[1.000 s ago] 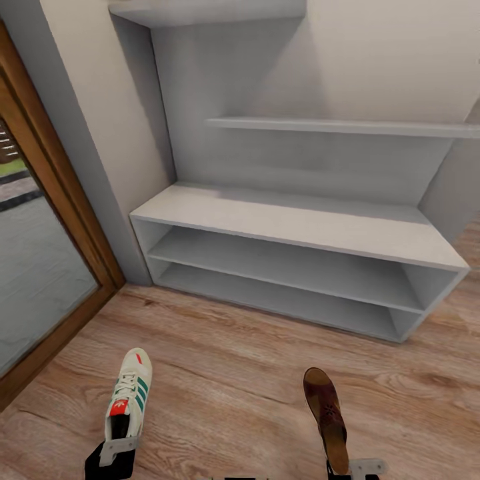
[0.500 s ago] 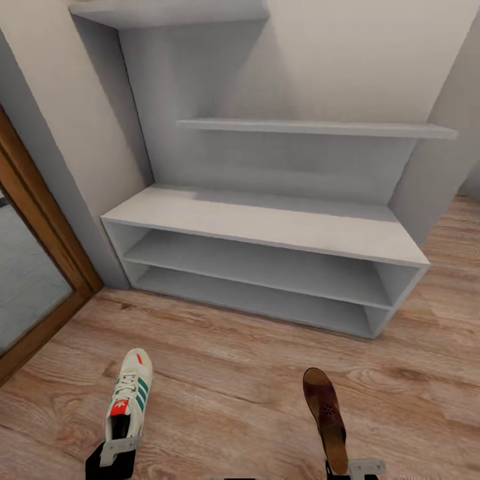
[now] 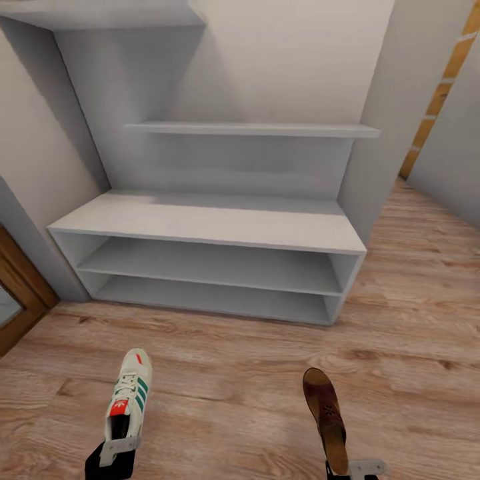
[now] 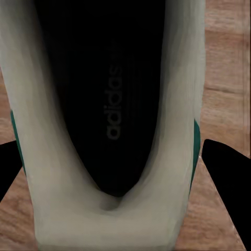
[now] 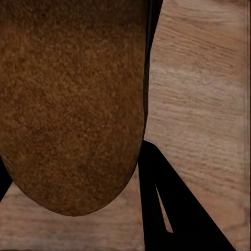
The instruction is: Pick up the two gym shoes and the two sandals from the corridor floor and place them onto the hallstand (shoe rack) in the corridor, making sure they are on the rack and not on the floor. Arrange them so the two gym shoes are next to each other and the two sandals are next to each other.
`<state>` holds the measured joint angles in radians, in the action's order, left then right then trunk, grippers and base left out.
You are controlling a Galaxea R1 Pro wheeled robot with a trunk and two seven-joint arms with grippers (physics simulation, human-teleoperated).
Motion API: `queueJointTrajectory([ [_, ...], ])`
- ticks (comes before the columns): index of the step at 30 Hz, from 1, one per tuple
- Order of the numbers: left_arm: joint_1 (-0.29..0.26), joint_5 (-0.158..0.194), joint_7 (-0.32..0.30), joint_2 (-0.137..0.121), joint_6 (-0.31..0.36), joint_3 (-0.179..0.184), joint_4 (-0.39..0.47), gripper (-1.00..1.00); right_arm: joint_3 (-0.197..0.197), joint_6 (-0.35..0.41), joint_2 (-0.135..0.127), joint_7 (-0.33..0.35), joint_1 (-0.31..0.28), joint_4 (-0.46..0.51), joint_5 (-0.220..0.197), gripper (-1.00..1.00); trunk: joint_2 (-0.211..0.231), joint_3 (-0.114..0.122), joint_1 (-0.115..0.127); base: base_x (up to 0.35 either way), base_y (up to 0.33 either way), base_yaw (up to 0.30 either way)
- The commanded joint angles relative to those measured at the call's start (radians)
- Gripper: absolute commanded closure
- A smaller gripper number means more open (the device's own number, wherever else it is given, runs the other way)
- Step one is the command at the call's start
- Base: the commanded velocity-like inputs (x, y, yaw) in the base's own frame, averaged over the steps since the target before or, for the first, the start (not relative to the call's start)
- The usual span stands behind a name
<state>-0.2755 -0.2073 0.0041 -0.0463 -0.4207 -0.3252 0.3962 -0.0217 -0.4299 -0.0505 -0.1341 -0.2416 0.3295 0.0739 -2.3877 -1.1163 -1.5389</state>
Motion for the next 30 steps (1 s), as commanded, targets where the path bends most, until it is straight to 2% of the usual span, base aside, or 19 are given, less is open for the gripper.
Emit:
queueJointTrajectory([
  [1, -0.001, -0.01, 0.0, 0.0, -0.004, -0.007, 0.0, 1.0, -0.003, -0.001, 0.0, -0.009, -0.001, -0.001, 0.004, 1.0, 0.0, 0.0, 0.0, -0.008, -0.032, -0.247],
  [18, -0.001, -0.007, 0.0, 0.0, -0.004, -0.008, 0.0, 1.0, -0.003, -0.001, 0.0, -0.009, -0.001, -0.001, 0.004, 1.0, 0.0, 0.01, 0.0, -0.001, -0.004, -0.245],
  [30, -0.001, -0.009, 0.001, 0.0, -0.004, -0.008, 0.0, 1.0, -0.003, -0.003, 0.001, -0.009, -0.001, 0.0, 0.004, 1.0, 0.0, 0.01, 0.0, 0.0, -0.099, -0.037],
])
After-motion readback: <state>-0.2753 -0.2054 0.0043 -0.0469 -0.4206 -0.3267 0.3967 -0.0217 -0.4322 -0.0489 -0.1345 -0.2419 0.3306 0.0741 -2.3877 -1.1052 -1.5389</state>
